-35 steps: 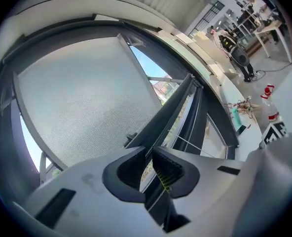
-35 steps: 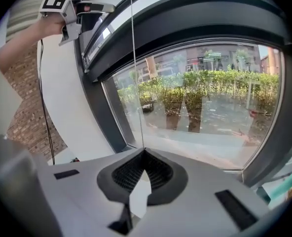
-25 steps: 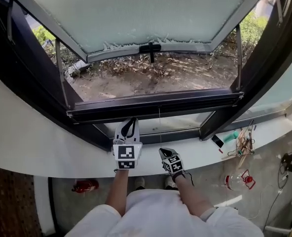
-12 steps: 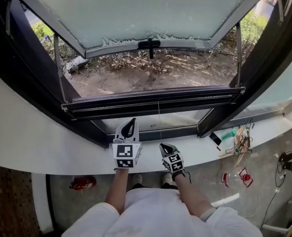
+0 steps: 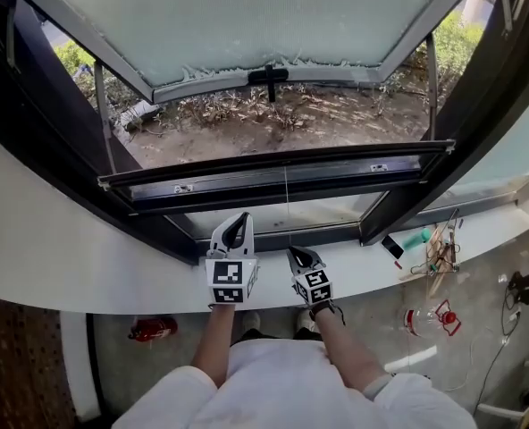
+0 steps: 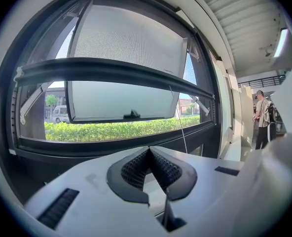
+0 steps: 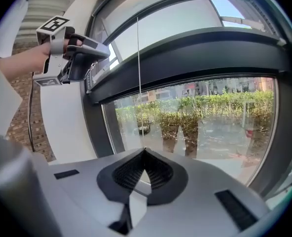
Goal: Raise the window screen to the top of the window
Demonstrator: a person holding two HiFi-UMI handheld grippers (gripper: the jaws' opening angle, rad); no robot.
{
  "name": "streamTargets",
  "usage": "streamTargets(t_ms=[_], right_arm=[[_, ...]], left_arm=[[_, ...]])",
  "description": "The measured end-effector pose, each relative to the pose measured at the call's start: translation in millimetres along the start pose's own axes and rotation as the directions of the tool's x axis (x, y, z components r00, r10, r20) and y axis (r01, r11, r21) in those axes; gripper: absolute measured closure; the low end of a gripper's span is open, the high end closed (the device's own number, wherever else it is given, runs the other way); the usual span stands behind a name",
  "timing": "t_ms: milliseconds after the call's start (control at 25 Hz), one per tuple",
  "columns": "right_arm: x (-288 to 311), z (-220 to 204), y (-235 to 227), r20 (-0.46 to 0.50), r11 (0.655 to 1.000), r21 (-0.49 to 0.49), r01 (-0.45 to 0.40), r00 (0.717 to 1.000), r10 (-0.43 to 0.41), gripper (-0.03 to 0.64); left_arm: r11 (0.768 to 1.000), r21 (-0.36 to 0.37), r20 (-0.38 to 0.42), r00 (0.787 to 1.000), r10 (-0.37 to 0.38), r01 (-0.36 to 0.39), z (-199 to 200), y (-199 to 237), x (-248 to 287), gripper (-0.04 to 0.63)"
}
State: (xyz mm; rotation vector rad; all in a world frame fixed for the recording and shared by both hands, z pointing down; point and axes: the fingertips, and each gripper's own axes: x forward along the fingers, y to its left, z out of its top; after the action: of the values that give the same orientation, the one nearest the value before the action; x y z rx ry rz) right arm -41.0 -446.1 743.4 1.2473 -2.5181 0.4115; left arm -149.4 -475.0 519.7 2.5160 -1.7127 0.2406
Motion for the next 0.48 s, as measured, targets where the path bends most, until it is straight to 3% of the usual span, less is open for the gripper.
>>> streamTargets(t_ms=[280,480], right_arm=[[2.0,18.3,2.1,0.017,0.997,-0.08,0.004,1.0,-0.002,0.615],[1.1,51.9,-1.1,0.094,0.999,-0.05,0.01,0.996,-0.006,0.615]], left_arm=[[1.0,-0.007,-0.019,1.0,0.0,0.0,-6.6,1.6,-0.2,0.594],[1.0,-0.01,-0.02,1.0,0.003,-0.003,-6.3,1.5,0.5,0.594]])
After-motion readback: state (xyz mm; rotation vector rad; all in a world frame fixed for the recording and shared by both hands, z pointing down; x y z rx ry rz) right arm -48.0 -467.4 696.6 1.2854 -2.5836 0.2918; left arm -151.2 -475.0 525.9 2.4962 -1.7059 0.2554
